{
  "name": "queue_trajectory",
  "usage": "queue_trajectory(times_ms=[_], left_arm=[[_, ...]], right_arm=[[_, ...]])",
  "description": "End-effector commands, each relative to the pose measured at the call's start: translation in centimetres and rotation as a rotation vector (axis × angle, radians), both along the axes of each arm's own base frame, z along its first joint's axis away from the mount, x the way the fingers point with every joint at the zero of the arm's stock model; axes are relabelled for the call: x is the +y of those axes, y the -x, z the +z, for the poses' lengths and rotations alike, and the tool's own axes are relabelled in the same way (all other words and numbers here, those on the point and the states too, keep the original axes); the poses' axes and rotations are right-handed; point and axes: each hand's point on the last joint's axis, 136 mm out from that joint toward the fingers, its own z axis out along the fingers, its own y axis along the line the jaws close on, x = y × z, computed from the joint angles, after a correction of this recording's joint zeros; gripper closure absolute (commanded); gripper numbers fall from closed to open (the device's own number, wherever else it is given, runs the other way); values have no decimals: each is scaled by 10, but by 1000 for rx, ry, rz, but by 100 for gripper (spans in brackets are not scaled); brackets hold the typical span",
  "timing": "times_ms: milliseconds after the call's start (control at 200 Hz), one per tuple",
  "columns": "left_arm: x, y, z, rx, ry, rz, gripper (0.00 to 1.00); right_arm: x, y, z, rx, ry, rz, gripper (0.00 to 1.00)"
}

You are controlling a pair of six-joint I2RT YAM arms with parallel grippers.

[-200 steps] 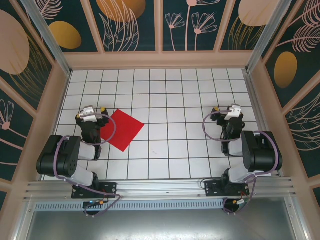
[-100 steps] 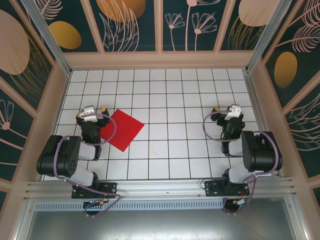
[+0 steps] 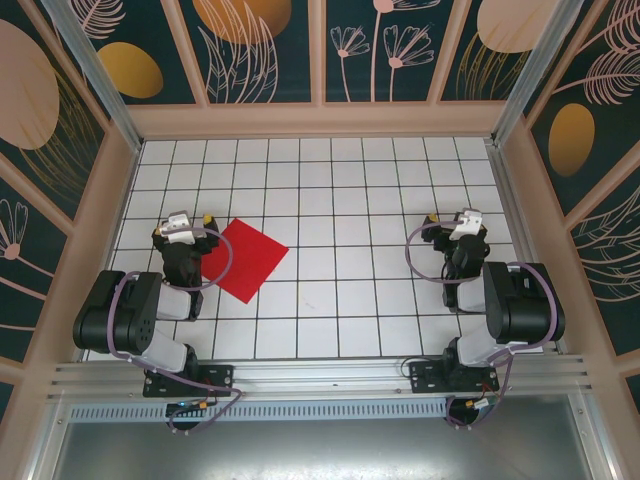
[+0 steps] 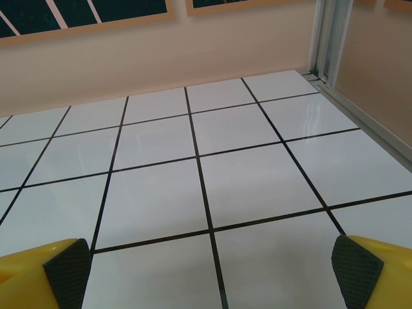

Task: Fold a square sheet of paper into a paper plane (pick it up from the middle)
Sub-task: Move the square sheet of paper to the center of the table.

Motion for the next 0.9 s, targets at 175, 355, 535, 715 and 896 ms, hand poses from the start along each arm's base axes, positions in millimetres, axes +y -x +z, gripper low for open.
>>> queue_trajectory(times_ms=[175, 355, 535, 715, 896], left_arm=[[-2, 5, 31, -89, -9, -31, 1], [7, 10, 66, -69, 57, 30, 1], [25, 22, 88, -102, 382, 173, 1], [-1, 25, 78, -29, 560, 65, 1], [-75, 3, 54, 212, 643, -304, 1]], right_arm=[[18, 0, 29, -52, 17, 78, 1], [31, -12, 34, 204, -156, 82, 1], [71, -8, 43, 341, -473, 187, 1], [121, 6, 36, 436, -643, 370, 1], [164, 17, 20, 524, -627, 445, 2]])
